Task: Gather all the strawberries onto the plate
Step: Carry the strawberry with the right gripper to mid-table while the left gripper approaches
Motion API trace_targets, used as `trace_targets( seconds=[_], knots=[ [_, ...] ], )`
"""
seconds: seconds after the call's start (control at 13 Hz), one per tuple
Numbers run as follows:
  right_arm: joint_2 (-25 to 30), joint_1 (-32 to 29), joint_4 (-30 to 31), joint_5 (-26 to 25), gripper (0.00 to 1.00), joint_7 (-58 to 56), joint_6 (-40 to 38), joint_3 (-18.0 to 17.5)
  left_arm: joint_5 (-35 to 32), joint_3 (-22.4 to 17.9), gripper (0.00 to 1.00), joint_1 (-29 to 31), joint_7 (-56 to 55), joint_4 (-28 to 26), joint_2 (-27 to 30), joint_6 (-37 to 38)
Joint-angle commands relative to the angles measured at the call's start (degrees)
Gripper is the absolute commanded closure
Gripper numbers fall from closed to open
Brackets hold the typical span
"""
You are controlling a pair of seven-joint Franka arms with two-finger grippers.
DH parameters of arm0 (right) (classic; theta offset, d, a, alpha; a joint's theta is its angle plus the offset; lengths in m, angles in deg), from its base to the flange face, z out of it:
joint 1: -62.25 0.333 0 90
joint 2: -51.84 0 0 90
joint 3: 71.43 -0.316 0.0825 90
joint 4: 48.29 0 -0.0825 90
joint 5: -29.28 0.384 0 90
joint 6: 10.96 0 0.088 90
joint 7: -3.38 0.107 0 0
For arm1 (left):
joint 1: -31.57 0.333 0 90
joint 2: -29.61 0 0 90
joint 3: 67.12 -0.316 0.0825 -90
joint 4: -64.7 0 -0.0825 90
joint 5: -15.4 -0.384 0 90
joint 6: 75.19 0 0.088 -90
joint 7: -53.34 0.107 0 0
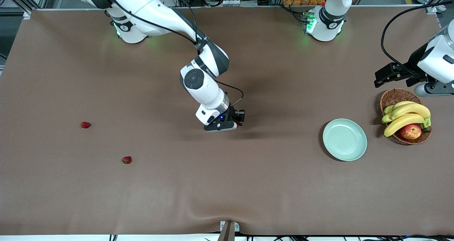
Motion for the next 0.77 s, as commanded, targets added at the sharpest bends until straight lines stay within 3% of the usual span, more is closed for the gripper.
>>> trace_targets(
  seconds=[0.0, 0.31, 0.69],
  knots=[
    [-4.92, 2.61, -3.71, 0.63, 1.00, 2.99, 4.96, 0.56, 0.22, 0.36, 0.00, 0.02, 0.53, -0.42, 0.41, -0.43],
    [-10.29, 5.95, -9.86, 0.54, 1.00, 7.21, 6.39, 0.56, 0.13, 0.54, 0.00, -0.07, 0.53, -1.30, 0.15, -1.04],
    [-13.37, 7.10, -11.18, 0.54, 1.00, 7.39, 9.28, 0.56, 0.13, 0.54, 0.00, -0.15, 0.44, -1.57, -1.96, -2.27]
  ],
)
